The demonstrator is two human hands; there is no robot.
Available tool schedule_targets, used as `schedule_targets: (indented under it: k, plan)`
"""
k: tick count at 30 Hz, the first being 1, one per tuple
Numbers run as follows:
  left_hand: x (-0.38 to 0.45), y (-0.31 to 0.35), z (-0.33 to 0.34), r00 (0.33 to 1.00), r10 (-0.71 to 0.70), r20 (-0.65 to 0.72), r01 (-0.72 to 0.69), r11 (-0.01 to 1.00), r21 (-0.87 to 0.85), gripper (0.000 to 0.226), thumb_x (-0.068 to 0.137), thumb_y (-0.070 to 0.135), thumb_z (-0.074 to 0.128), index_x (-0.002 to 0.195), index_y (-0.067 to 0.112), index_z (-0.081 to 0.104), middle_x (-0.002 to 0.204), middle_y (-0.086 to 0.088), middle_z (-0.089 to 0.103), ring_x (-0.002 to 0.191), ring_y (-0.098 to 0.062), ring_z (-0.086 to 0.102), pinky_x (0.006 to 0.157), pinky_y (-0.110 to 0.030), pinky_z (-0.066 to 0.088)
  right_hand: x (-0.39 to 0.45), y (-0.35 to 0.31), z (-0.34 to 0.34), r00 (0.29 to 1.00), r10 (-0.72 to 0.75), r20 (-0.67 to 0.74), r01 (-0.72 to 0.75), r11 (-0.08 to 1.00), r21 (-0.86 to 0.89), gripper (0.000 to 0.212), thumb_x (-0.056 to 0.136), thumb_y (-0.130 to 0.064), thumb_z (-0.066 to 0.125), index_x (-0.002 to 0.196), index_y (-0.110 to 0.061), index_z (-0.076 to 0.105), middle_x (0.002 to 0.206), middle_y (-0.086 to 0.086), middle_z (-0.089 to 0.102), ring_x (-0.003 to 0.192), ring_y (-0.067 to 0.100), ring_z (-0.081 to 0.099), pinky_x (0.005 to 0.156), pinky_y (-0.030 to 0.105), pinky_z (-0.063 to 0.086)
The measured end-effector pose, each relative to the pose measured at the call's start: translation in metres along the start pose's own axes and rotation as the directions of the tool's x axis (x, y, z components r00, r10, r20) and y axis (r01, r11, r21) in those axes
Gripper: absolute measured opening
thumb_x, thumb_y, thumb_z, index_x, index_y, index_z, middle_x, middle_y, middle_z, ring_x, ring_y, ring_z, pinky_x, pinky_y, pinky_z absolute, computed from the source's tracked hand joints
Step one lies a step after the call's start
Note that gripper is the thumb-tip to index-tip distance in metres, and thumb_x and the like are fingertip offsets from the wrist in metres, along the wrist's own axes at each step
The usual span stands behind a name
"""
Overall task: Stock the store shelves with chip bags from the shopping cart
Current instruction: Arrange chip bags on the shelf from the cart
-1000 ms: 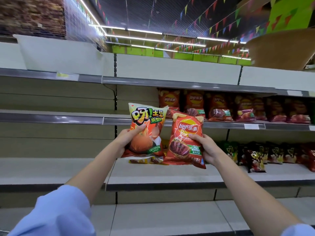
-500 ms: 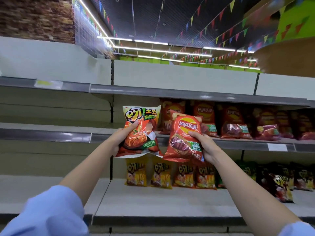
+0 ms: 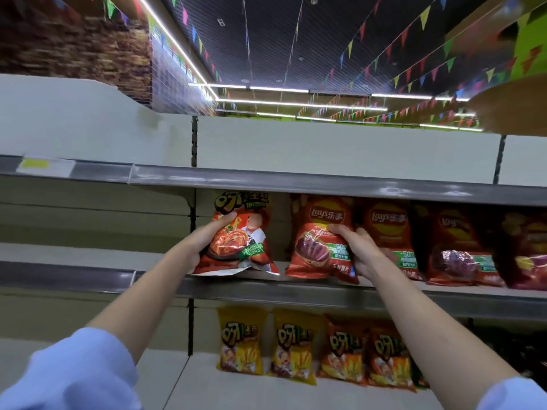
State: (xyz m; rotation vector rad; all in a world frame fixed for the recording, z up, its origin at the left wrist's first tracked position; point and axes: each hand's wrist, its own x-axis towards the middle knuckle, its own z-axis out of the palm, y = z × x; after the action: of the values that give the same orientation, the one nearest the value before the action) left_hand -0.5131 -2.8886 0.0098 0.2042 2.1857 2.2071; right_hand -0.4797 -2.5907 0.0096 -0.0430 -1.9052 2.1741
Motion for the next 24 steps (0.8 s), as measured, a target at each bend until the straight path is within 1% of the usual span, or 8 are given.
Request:
schedule_targets:
  k: [3,7,10,12,16,20,22,24]
  plan:
    - [0.001,0.0,-0.002,1.0,-0.023,0.002,0.023,1.0,-0.01,0.045,0.08,0.051,0.066,0.103,0.012,0.061,0.079,-0.007,0.074,0.078,-0.025,0.069,0.072,-0.033,0.055,0.004,0.016,0.0,1.0,-0.005,0.02,0.005,1.0,0.01,0.056,0.082,-0.02,0.074,0.124,-0.019,0.038,0.105,0.011,0.061,0.09,0.03,0.066,0.078,0.048,0.056]
    - [-0.008,-0.001,0.004,0.999,-0.034,0.0,0.034,0.999,-0.01,0.058,0.071,0.055,0.069,0.11,0.012,0.06,0.098,-0.012,0.072,0.091,-0.029,0.068,0.085,-0.038,0.054,0.006,0.026,-0.007,0.997,-0.019,0.077,0.019,1.0,0.0,0.054,0.082,-0.019,0.073,0.127,-0.018,0.042,0.113,0.012,0.063,0.096,0.031,0.066,0.083,0.048,0.056]
    - [-0.021,-0.002,0.013,0.999,-0.045,0.006,0.045,0.999,-0.013,0.067,0.064,0.056,0.071,0.113,0.012,0.06,0.103,-0.013,0.072,0.095,-0.031,0.069,0.085,-0.039,0.055,-0.001,0.026,-0.01,0.994,-0.013,0.11,0.018,0.999,-0.05,0.053,0.084,-0.023,0.072,0.129,-0.017,0.044,0.117,0.011,0.063,0.095,0.027,0.066,0.081,0.044,0.056]
    - [-0.031,-0.005,0.021,0.999,-0.041,-0.001,0.041,0.999,-0.018,0.06,0.068,0.053,0.072,0.11,0.012,0.061,0.1,-0.013,0.073,0.093,-0.031,0.069,0.084,-0.04,0.055,-0.005,0.026,-0.013,0.996,-0.033,0.083,0.042,0.994,-0.103,0.064,0.084,-0.029,0.072,0.137,-0.018,0.037,0.128,0.011,0.058,0.097,0.024,0.063,0.078,0.042,0.055]
    - [-0.053,-0.006,0.041,1.0,-0.018,-0.022,0.018,1.0,-0.01,0.043,0.081,0.047,0.067,0.104,0.011,0.06,0.095,-0.011,0.073,0.088,-0.028,0.069,0.079,-0.037,0.055,-0.019,0.022,-0.022,0.996,-0.083,0.012,0.084,0.99,-0.113,0.085,0.083,-0.04,0.071,0.149,-0.026,0.02,0.143,0.008,0.042,0.123,0.031,0.047,0.084,0.046,0.048]
    - [-0.077,-0.011,0.06,0.999,-0.007,-0.038,0.006,1.0,-0.018,0.068,0.067,0.053,0.072,0.117,0.009,0.058,0.105,-0.013,0.071,0.093,-0.029,0.069,0.077,-0.035,0.055,-0.046,0.013,-0.037,0.974,-0.224,0.005,0.222,0.96,-0.17,0.063,0.088,-0.035,0.066,0.143,-0.022,0.038,0.136,0.002,0.038,0.118,0.019,0.042,0.068,0.02,0.042]
    - [-0.09,-0.015,0.07,0.999,-0.009,-0.04,0.008,0.999,-0.032,0.085,0.056,0.054,0.076,0.125,0.008,0.054,0.109,-0.013,0.07,0.096,-0.029,0.068,0.077,-0.036,0.055,-0.062,0.011,-0.045,0.967,-0.249,0.053,0.254,0.955,-0.154,0.051,0.089,-0.034,0.065,0.134,-0.018,0.048,0.131,0.001,0.044,0.11,0.014,0.047,0.06,0.017,0.045]
    - [-0.103,-0.019,0.083,0.999,-0.014,-0.047,0.011,0.999,-0.052,0.094,0.053,0.053,0.078,0.13,0.007,0.048,0.112,-0.014,0.068,0.097,-0.03,0.068,0.074,-0.037,0.055,-0.075,0.012,-0.053,0.964,-0.228,0.138,0.246,0.96,-0.134,0.047,0.082,-0.041,0.067,0.122,-0.017,0.057,0.128,0.003,0.055,0.115,0.019,0.054,0.078,0.023,0.052]
